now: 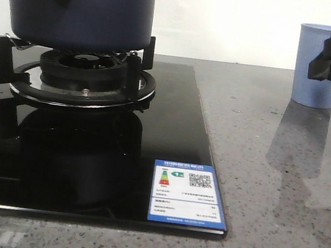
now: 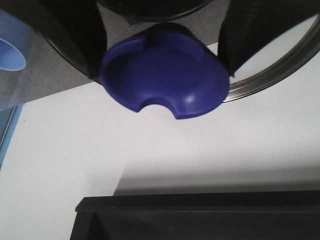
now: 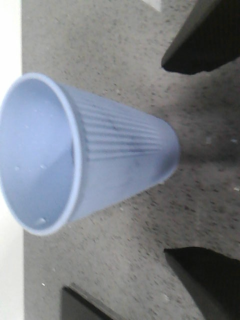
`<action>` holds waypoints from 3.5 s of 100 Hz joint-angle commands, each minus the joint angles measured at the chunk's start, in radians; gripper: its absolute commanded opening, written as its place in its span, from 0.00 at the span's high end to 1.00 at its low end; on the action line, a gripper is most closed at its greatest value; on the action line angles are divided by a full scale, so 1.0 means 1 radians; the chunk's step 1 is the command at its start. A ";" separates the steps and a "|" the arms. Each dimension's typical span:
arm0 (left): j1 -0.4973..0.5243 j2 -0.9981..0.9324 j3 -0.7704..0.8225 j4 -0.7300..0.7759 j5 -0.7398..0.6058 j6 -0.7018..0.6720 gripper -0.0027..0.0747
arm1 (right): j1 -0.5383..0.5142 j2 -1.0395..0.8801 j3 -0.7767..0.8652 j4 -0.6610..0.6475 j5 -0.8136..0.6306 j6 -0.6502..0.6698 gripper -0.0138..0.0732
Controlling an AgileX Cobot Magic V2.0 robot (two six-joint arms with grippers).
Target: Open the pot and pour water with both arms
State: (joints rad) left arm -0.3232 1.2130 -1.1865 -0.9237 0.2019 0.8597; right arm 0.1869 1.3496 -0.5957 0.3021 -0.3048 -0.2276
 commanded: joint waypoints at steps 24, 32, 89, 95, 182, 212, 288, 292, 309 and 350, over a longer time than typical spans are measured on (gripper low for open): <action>-0.002 -0.035 -0.046 -0.030 -0.104 0.002 0.45 | 0.003 0.093 -0.031 -0.022 -0.277 0.017 0.14; -0.002 -0.035 -0.046 -0.030 -0.104 0.002 0.45 | 0.003 0.124 -0.031 -0.024 -0.309 0.024 0.14; -0.002 -0.035 -0.046 -0.032 -0.104 0.002 0.45 | 0.003 0.288 -0.135 -0.083 -0.406 0.078 0.14; -0.002 -0.035 -0.046 -0.032 -0.104 0.002 0.45 | 0.003 0.295 -0.135 -0.083 -0.411 0.078 0.14; 0.060 -0.035 -0.046 -0.034 -0.131 0.002 0.45 | 0.003 0.101 -0.164 -0.250 -0.243 0.078 0.46; 0.102 -0.035 -0.046 -0.034 -0.123 0.002 0.45 | 0.076 0.006 -0.379 -0.327 0.111 0.078 0.46; 0.102 -0.035 -0.046 -0.034 -0.133 0.002 0.45 | 0.366 0.065 -0.728 -0.735 0.510 0.078 0.46; 0.102 -0.035 -0.046 -0.034 -0.133 0.002 0.45 | 0.371 0.075 -0.732 -0.772 0.508 0.078 0.46; 0.102 -0.035 -0.046 -0.034 -0.133 0.002 0.45 | 0.405 0.123 -0.754 -0.921 0.515 0.078 0.46; 0.102 -0.035 -0.046 -0.034 -0.133 0.002 0.45 | 0.442 0.198 -0.819 -1.219 0.483 0.078 0.46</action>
State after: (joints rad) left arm -0.2236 1.2130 -1.1865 -0.9368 0.1387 0.8614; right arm 0.6295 1.5834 -1.3704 -0.7961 0.2723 -0.1473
